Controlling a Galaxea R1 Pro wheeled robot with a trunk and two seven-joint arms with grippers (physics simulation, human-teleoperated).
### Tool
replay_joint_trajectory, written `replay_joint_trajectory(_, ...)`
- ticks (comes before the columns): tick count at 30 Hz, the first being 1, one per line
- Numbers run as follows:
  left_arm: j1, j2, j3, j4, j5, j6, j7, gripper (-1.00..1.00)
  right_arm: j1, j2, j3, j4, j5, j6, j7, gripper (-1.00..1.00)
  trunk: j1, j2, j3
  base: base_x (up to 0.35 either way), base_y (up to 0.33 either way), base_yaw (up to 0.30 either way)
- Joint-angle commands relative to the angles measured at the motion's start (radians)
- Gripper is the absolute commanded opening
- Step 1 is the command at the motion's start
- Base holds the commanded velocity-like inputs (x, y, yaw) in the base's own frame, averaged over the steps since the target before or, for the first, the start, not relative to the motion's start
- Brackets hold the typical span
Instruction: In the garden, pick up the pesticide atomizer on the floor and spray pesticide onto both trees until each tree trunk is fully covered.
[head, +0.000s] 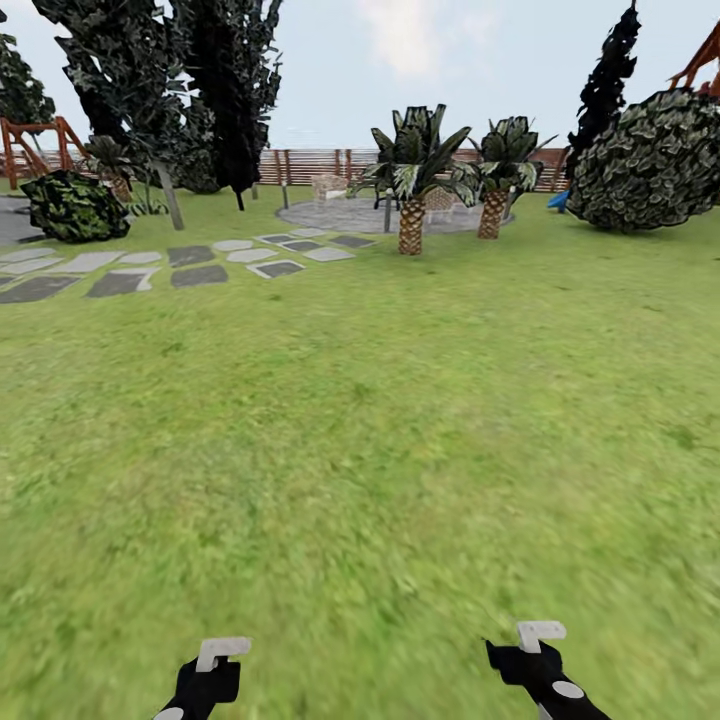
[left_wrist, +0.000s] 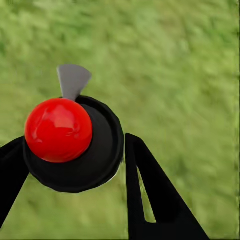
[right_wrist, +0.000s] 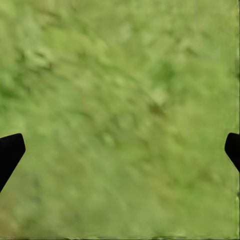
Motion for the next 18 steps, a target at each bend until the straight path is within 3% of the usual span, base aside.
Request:
replay_joint_trajectory(1,0.0,0.0,0.0,0.0,0.0,0.0,0.0,-1.0,0.0,0.0,0.0,0.0,0.0,0.0,0.0,1.0,0.0,0.0,0.0,-0.108,-0.27,-0.267)
replay_joint_trajectory(18,0.0,0.0,0.0,0.0,0.0,0.0,0.001,-1.0,0.0,-0.002,0.0,0.0,0.0,0.001,0.002,1.0,0.0,0.0,0.0,-0.084,-0.27,-0.267)
